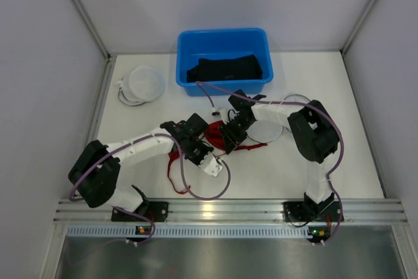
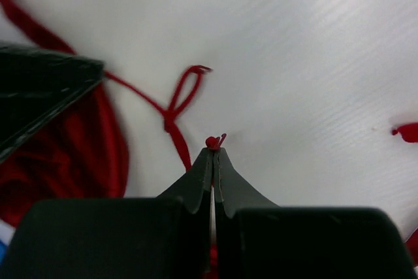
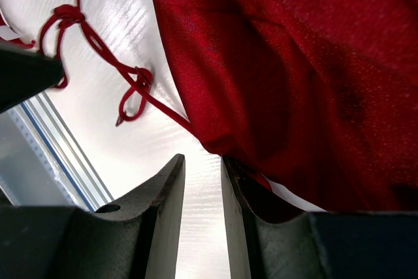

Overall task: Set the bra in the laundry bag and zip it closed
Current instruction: Adjust the bra at the center of the board.

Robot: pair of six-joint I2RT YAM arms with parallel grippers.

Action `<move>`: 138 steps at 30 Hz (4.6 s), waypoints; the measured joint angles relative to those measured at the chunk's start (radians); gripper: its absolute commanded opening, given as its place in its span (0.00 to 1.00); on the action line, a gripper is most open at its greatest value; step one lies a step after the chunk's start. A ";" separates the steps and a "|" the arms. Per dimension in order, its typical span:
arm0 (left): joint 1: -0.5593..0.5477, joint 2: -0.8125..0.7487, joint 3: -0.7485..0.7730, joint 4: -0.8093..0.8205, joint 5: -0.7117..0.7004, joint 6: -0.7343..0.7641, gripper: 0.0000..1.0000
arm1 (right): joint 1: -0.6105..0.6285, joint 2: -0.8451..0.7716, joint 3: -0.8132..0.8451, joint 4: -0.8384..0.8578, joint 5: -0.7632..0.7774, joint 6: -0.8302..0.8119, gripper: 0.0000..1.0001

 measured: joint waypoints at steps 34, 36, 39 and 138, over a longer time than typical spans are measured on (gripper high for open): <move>0.239 0.303 0.285 0.042 0.134 -0.814 0.43 | -0.101 -0.182 -0.159 0.171 -0.034 0.126 0.39; 0.239 0.277 0.285 0.042 0.129 -0.836 0.43 | -0.101 -0.183 -0.164 0.177 -0.039 0.133 0.38; 0.240 0.215 0.285 0.042 0.118 -0.863 0.43 | -0.101 -0.183 -0.164 0.190 -0.045 0.136 0.37; 0.466 -0.023 0.111 -0.247 0.364 -0.590 0.25 | -0.087 -0.644 -0.383 0.222 -0.048 -0.651 0.43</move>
